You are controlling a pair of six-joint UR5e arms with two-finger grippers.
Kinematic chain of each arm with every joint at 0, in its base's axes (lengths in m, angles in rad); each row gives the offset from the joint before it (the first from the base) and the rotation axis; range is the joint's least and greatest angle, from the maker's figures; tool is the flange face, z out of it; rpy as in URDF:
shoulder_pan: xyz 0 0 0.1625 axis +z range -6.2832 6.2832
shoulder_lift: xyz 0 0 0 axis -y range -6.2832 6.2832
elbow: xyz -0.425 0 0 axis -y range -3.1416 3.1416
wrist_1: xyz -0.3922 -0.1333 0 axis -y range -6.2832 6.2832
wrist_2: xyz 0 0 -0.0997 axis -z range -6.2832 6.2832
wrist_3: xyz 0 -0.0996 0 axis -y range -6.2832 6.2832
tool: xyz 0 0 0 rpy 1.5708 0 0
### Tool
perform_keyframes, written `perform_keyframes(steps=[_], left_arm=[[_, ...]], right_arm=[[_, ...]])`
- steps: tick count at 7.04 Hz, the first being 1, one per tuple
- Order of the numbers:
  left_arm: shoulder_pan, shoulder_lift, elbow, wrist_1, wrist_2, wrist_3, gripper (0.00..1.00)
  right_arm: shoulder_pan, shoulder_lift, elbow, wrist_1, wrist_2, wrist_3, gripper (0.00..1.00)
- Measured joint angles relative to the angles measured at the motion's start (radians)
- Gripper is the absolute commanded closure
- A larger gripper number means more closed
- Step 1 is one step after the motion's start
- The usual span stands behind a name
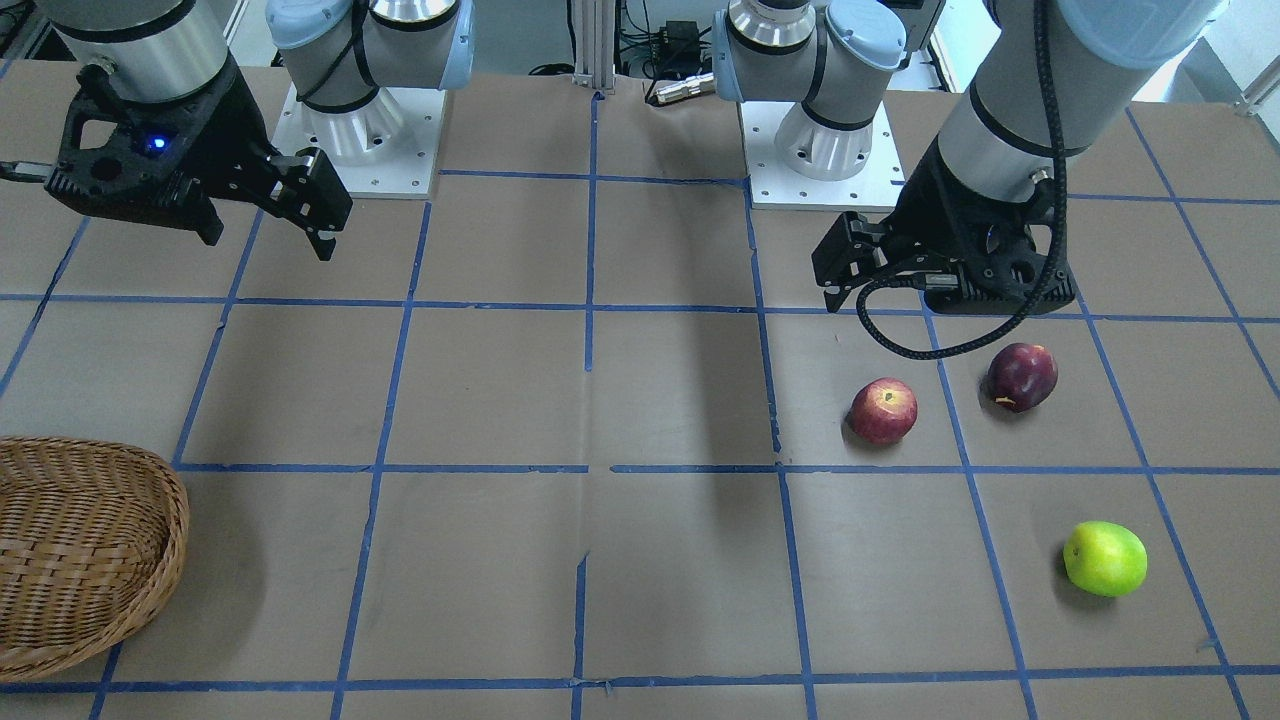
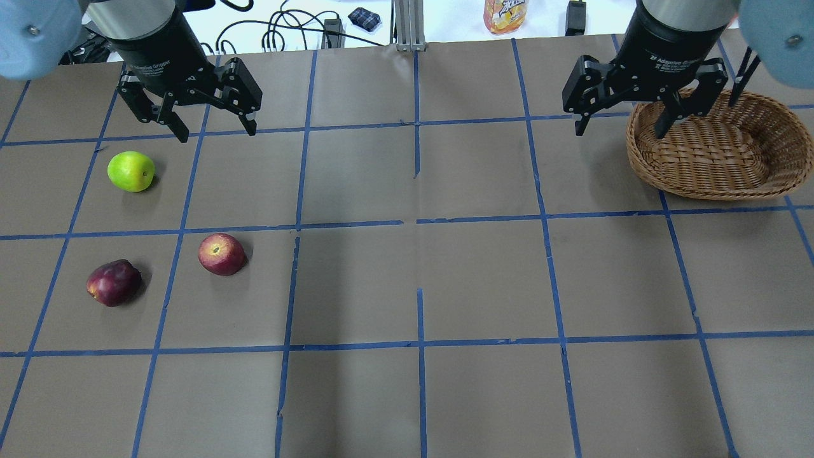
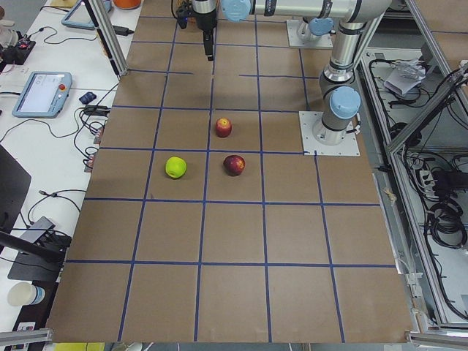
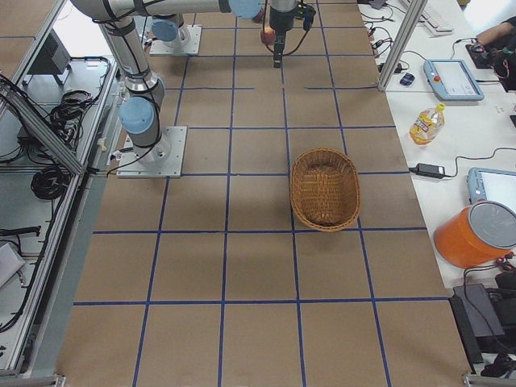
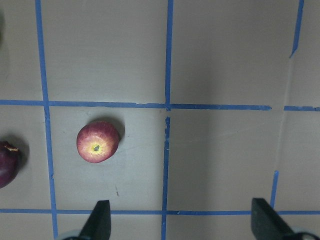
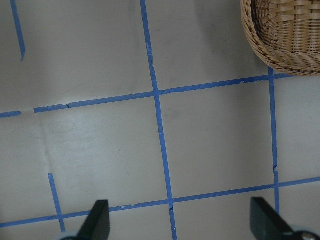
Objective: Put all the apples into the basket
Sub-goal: 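Move the left gripper down toward the red apple, then close the left gripper around the red apple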
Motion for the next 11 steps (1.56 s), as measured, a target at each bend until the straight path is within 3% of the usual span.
perform_keyframes(steps=[4, 7, 9, 11], left_arm=[[0.005, 0.002, -0.011, -0.001, -0.001, 0.005, 0.00], [0.102, 0.012, -0.159, 0.036, -0.001, 0.165, 0.00], [0.225, 0.001, -0.334, 0.220, -0.002, 0.321, 0.00], [0.278, -0.038, -0.540, 0.526, -0.003, 0.389, 0.00]], right_arm=[[0.000, -0.001, 0.000, 0.001, -0.002, 0.001, 0.00], [0.000, -0.003, 0.000, 0.002, -0.002, 0.004, 0.00], [0.000, -0.004, 0.001, 0.002, -0.002, 0.005, 0.00], [0.000, -0.004, 0.000, 0.002, -0.003, 0.005, 0.00]])
